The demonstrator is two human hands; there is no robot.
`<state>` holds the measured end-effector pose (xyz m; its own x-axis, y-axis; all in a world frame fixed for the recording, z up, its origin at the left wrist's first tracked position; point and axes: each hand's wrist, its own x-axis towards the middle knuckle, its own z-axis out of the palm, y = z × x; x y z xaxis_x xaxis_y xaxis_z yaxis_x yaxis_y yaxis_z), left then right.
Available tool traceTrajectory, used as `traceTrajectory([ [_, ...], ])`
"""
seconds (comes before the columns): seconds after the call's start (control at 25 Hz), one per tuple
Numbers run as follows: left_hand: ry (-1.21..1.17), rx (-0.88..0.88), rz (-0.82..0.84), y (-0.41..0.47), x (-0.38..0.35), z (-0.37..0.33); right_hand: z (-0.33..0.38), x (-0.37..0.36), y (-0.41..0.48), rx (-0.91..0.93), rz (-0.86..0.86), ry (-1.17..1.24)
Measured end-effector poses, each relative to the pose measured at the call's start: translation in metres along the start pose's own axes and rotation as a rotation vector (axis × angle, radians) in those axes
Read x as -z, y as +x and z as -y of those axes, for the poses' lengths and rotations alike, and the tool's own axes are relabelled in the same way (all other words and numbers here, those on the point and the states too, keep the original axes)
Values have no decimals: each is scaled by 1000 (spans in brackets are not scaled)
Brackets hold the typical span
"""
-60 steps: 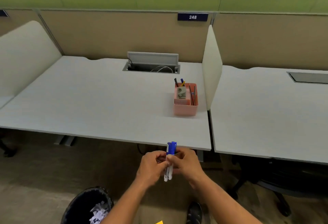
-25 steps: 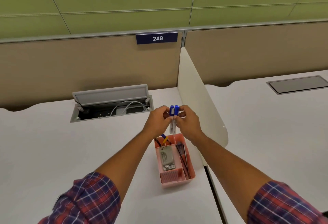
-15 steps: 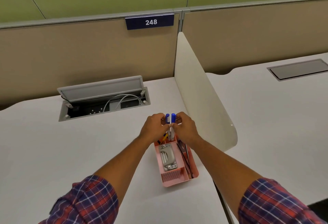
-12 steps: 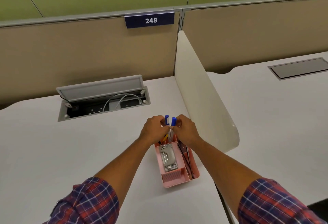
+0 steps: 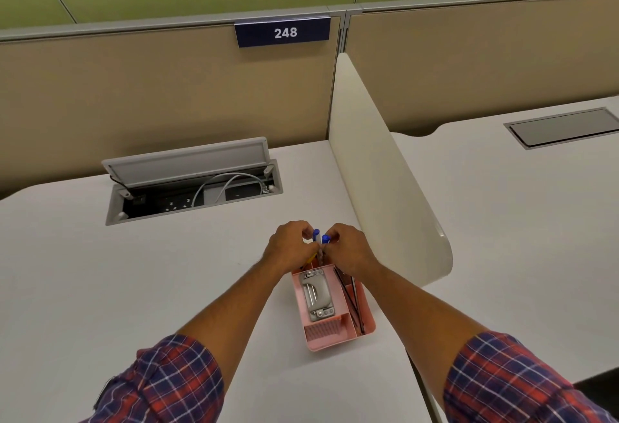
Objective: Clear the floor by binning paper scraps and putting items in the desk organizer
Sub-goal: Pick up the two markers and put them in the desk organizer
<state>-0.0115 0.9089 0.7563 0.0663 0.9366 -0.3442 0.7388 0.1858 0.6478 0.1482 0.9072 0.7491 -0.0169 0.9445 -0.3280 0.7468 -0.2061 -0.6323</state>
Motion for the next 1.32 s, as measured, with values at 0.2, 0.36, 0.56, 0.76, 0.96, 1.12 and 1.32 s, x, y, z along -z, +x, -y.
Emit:
traceTrajectory([
  [0.2, -11, -4, -16, -10, 0, 3, -7, 4, -10, -15, -8, 16],
  [0.36, -13, 0, -97, -34, 2, 2, -14, 12, -34, 30, -83, 10],
  [0.56, -16, 47, -246, -93, 2, -1, -24, 26, -75, 126, -102, -26],
  [0.76, 59, 92, -338, -169, -19, -10, -32, 33, -136, 321, -127, -135],
  [0.96, 100, 148, -438, -268, -72, -25, -67, 38, -212, 520, -95, -217],
  [1.12, 96, 219, -526, -356, -135, -24, -120, 26, -280, 635, -98, -340],
  [1.32, 122, 338, -502, -469, -210, -6, -181, -4, -362, 684, 59, -454],
])
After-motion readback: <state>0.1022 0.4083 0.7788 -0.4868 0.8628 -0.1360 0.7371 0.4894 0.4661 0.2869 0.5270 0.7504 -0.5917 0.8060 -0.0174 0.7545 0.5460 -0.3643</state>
